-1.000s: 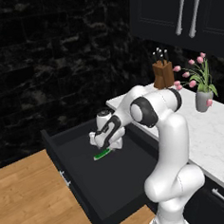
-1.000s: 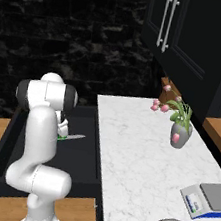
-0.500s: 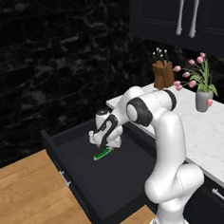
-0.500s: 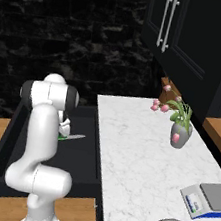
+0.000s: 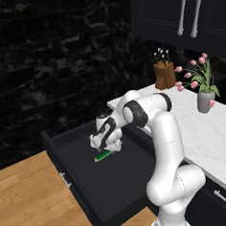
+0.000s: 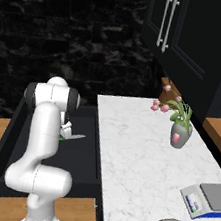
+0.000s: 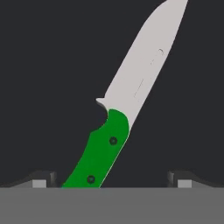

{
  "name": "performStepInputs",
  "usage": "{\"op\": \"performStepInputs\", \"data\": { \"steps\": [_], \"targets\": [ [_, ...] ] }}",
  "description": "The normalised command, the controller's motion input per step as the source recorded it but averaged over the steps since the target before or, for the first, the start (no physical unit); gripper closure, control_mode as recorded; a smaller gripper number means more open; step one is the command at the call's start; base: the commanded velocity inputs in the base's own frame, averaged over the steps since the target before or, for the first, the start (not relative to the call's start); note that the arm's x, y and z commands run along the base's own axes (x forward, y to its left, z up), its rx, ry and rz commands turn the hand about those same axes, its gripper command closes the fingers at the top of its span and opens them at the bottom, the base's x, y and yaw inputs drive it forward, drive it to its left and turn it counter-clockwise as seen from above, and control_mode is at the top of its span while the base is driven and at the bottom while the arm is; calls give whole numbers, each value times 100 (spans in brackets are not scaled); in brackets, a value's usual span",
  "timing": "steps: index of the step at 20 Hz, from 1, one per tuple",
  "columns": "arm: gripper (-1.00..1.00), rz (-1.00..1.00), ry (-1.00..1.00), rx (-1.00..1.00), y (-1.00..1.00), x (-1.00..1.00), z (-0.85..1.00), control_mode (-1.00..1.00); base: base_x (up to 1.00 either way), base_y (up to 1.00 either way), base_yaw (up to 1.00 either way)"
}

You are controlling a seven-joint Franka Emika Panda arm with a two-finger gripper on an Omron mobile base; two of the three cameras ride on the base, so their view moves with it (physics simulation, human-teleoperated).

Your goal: Pick up the knife from the drawer and place it on the cutting board. Then place the meat from the plate to the cutting board.

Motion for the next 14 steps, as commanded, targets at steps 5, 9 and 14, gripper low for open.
{"op": "performStepInputs", "data": {
  "steps": [5, 9, 14],
  "targets": [
    [-100, 0, 1, 0, 1, 19, -30, -100, 0, 0, 0],
    [-100, 0, 0, 0, 4, 16, -7, -100, 0, 0, 0],
    [-100, 0, 1, 0, 21, 1, -38, -100, 0, 0, 0]
  ]
}}
